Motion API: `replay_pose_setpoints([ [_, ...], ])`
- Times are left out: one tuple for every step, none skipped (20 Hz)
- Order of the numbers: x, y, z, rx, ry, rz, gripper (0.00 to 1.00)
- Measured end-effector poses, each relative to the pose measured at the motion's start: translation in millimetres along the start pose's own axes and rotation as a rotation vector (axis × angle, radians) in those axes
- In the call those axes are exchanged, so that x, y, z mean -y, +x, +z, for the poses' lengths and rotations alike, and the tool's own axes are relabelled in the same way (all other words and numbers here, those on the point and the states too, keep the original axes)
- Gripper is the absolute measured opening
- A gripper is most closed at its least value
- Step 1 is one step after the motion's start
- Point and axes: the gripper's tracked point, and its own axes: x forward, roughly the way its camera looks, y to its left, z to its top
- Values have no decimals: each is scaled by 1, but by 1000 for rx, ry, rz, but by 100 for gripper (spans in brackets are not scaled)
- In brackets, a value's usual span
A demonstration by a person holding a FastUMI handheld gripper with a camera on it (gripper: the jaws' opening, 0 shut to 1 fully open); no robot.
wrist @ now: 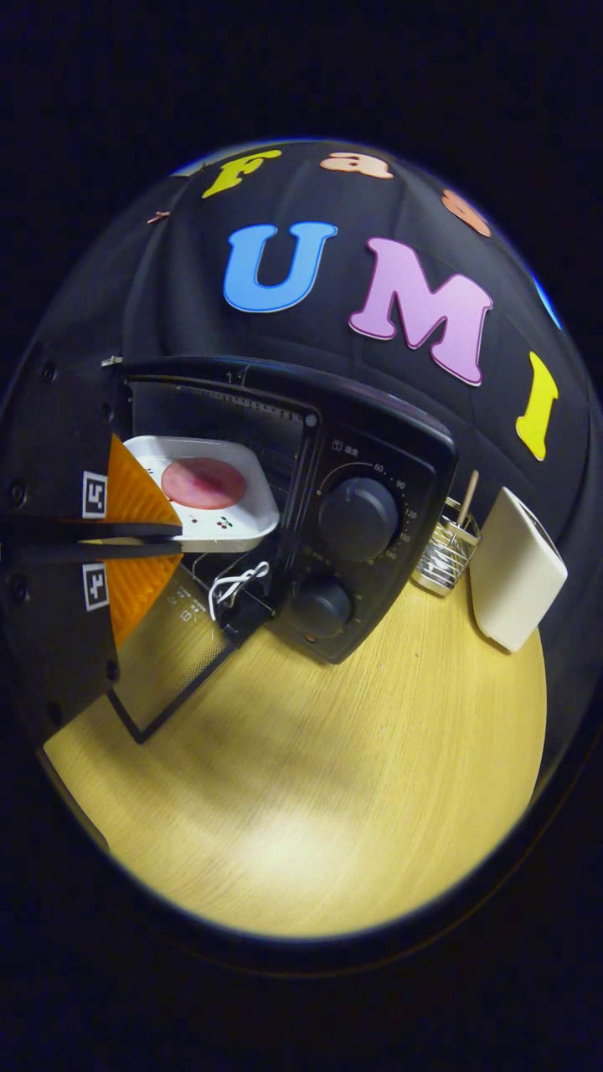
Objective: Open the toaster oven, put the food inside, and close the toaster oven door.
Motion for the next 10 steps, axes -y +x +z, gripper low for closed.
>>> replay_pose_setpoints([
  [-3,5,2,24,26,-5,5],
  [-8,9,3,47,36,0,5],
  [-14,14,3,69,47,11,5],
  [-20,19,4,82,60,19,5],
  [-26,25,2,90,71,21,5],
  [-31,30,3,96,76,23,5],
  [-35,35,5,106,72,25,5],
  [-36,38,9,118,67,23,6],
  [-38,40,10,129,60,26,6],
  [-39,41,11,136,57,32,7],
])
